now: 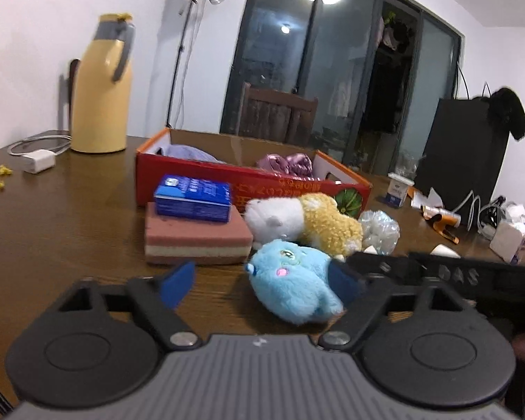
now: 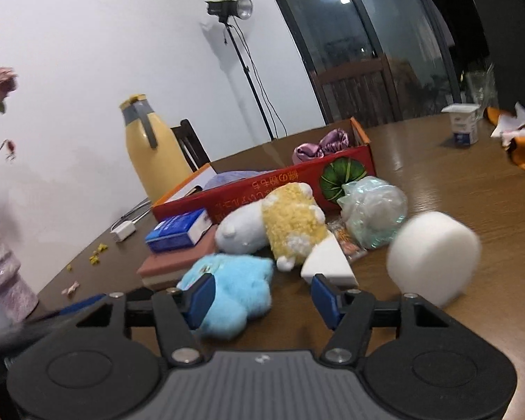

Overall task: Organize soft objects
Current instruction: 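Grasp the light blue fuzzy plush with both grippers, then carry the light blue plush into the box and open both grippers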

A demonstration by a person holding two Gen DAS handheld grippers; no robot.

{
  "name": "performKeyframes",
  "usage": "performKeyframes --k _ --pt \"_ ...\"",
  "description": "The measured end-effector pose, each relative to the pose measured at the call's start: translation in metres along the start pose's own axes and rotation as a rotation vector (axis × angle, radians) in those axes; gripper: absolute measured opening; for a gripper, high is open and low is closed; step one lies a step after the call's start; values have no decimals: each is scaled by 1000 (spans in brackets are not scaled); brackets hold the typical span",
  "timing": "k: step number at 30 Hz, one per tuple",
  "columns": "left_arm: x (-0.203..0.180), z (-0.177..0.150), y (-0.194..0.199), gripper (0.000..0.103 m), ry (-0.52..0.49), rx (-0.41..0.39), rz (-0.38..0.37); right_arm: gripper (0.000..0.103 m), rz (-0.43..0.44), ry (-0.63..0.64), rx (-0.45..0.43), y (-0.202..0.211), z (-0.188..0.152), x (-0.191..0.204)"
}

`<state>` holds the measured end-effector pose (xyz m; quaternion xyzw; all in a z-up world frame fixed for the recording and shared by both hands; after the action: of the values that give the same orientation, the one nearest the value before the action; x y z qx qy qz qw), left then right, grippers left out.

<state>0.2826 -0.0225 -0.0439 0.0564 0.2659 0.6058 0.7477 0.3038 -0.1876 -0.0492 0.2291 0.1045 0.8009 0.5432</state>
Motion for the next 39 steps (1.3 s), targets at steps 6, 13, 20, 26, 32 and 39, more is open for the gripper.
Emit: performKeyframes --k 6,13,20,26,32,39 --pt "4 -7 -30 43 101 143 -77 52 56 -69 61 -40 4 1" --pt "3 -15 -7 28 116 164 -105 26 111 -88 82 -25 -11 12" --pt "-5 -31 45 28 108 183 -127 23 178 -37 127 33 -41 30" --pt "-3 -40 77 44 120 134 -99 29 176 74 67 76 -49 52" --pt "-3 -40 75 46 131 148 -119 44 140 39 59 77 -49 41" --pt "-5 -50 62 35 125 193 -137 43 193 -105 107 49 -61 31"
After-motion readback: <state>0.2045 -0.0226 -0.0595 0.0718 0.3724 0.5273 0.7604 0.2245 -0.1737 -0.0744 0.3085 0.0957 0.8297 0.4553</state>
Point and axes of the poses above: each gripper's, at about its wrist camera, not at the fingertips, and y roughly against the way its jaws point, x to its left, z to its top, the point moved 8 cm from there along -y, roughly the way its jaws point, and after that the axes turned 10 degrees about y, right-handed, at the moved point
